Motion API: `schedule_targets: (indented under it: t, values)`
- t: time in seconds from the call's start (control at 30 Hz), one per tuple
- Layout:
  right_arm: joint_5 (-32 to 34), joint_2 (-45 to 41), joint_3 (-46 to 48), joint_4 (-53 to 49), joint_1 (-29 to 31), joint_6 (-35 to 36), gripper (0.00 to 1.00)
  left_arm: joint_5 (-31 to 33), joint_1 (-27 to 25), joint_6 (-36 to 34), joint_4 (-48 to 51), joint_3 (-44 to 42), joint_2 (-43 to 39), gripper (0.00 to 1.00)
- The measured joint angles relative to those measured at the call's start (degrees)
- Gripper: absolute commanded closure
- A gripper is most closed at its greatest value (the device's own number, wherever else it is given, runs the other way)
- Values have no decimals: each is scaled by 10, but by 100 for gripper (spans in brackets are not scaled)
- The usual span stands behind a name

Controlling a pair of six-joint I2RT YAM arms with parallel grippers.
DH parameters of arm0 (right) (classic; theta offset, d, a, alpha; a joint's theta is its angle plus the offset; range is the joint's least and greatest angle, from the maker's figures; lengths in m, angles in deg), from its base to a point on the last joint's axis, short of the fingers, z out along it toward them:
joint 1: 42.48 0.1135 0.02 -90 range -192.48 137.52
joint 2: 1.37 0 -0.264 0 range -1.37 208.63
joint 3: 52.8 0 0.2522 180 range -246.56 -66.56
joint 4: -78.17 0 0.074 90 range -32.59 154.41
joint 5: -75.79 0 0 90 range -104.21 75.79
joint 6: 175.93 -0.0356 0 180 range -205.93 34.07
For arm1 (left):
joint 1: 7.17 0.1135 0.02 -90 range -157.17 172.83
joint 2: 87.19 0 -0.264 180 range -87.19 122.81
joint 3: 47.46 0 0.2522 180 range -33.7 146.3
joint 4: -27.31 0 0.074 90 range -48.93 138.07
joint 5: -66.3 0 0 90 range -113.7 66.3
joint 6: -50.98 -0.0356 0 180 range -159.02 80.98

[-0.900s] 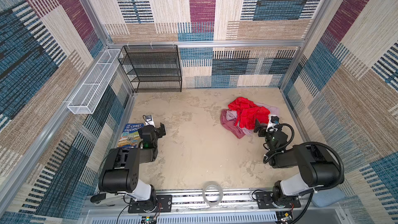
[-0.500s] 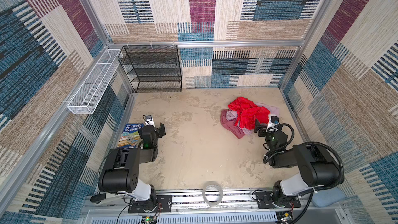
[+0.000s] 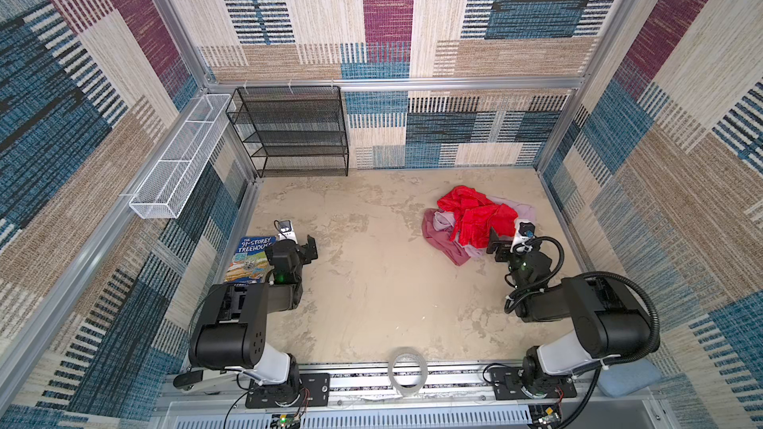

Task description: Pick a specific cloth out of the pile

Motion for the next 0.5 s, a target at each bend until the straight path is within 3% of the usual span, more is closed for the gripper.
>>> schedule_targets:
  t: [0.2,0.27,0.33,0.43,0.5]
  values:
    - [0,0,0,0,0,0,0,-10,0,-2,0,2,1,2]
    - [0,0,0,0,0,0,0,-15,0,-2,0,2,1,10]
    - [0,0,0,0,-1,0,4,-15,0,-3,0,2,0,26]
    - [0,-19,-4,-22,1,0,18,-14,-1,-4,28,3,-30,35]
    - [11,-56,-34,-74,8,0,20,-1,-3,-1,57,10,-70,42]
